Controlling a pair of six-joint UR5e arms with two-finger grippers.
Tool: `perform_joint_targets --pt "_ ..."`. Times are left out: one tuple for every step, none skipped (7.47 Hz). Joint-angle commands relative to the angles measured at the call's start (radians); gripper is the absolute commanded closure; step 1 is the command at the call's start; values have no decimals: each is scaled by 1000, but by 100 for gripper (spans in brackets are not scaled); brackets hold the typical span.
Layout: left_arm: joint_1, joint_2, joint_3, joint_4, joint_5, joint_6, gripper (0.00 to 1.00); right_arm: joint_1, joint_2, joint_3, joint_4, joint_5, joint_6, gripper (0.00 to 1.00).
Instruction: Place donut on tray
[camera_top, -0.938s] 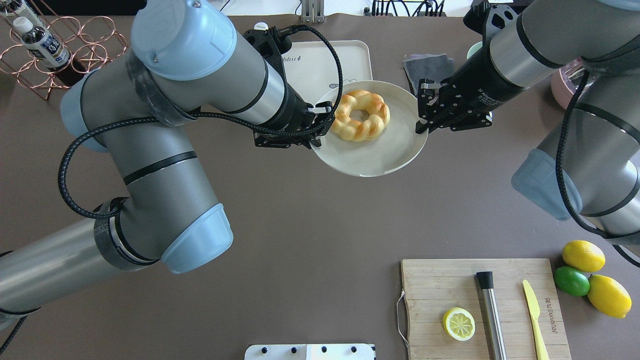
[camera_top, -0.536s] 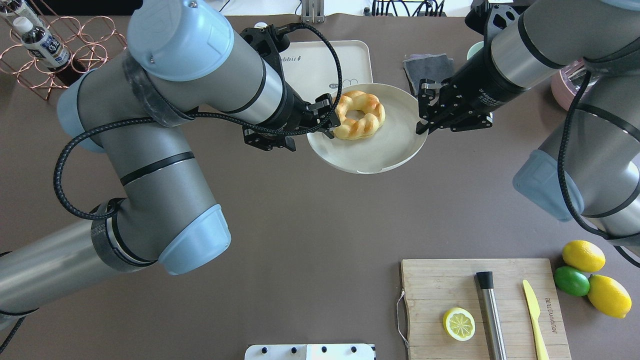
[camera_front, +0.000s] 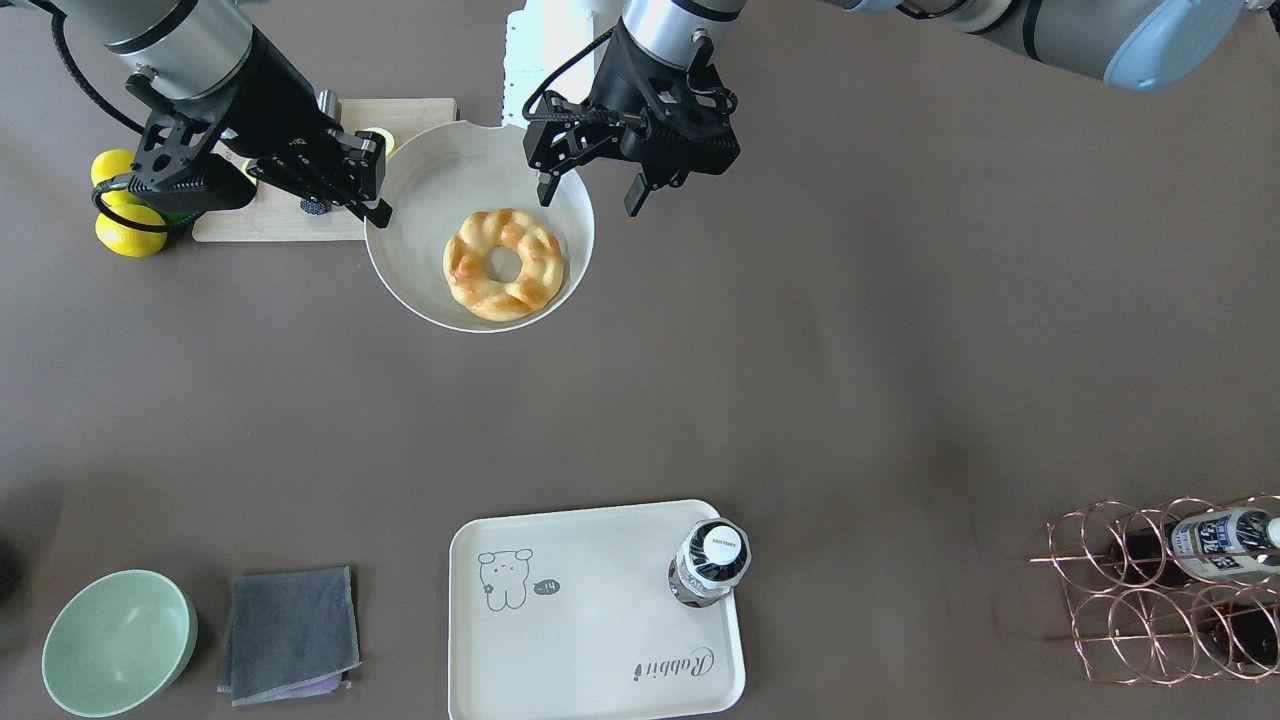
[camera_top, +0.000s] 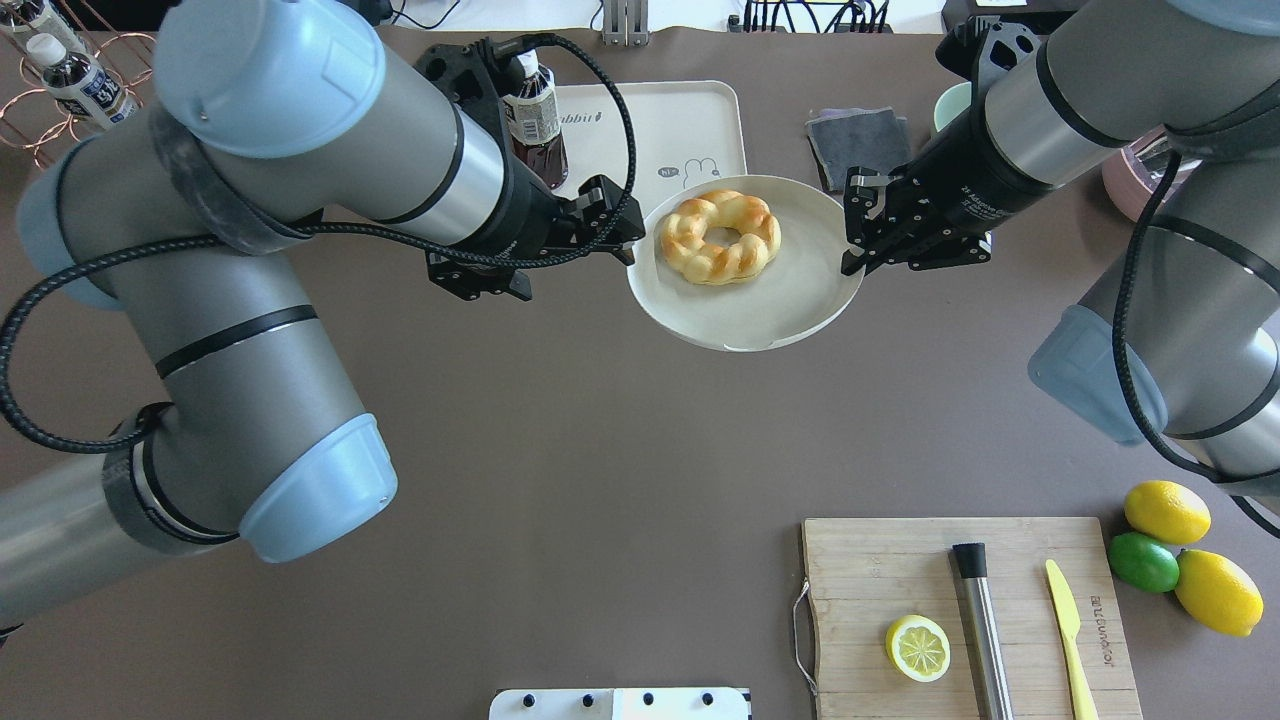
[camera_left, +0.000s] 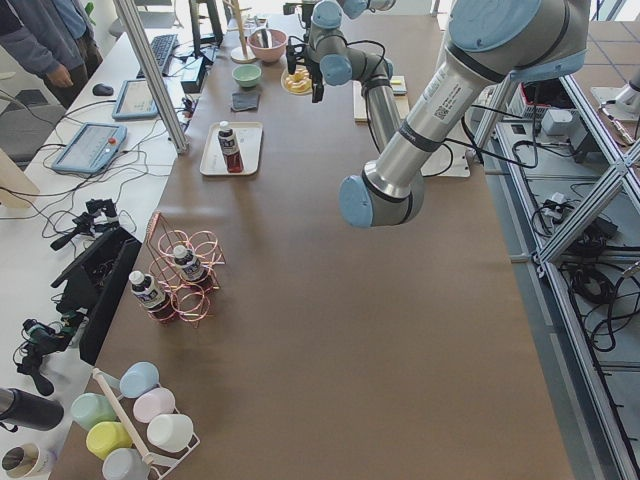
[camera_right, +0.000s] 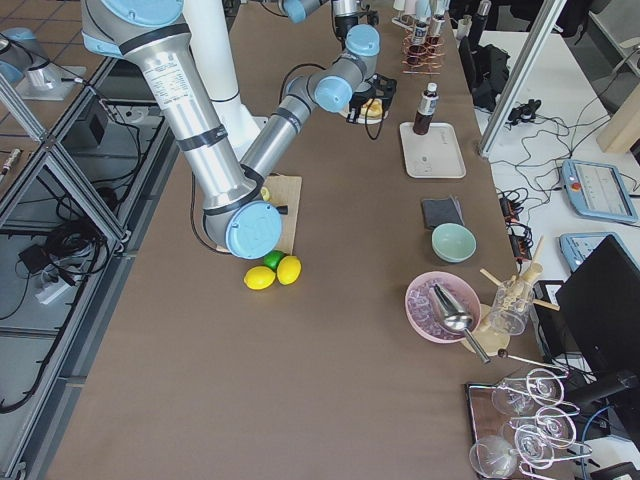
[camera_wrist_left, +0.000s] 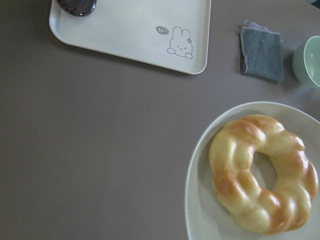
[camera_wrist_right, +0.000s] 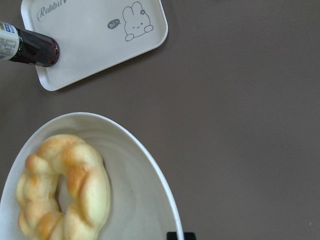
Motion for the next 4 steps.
perform_joint_targets --pt "-67 44 -117 213 -4 159 3 -2 15 -68 9 -72 90 100" --pt "-87 76 -163 274 -6 235 3 -2 29 -165 123 -101 187 100" --pt "-120 121 -191 293 -9 307 3 -2 30 -266 275 -126 288 100" --pt "-174 179 -211 302 -39 394 3 -4 67 -369 351 -129 338 100"
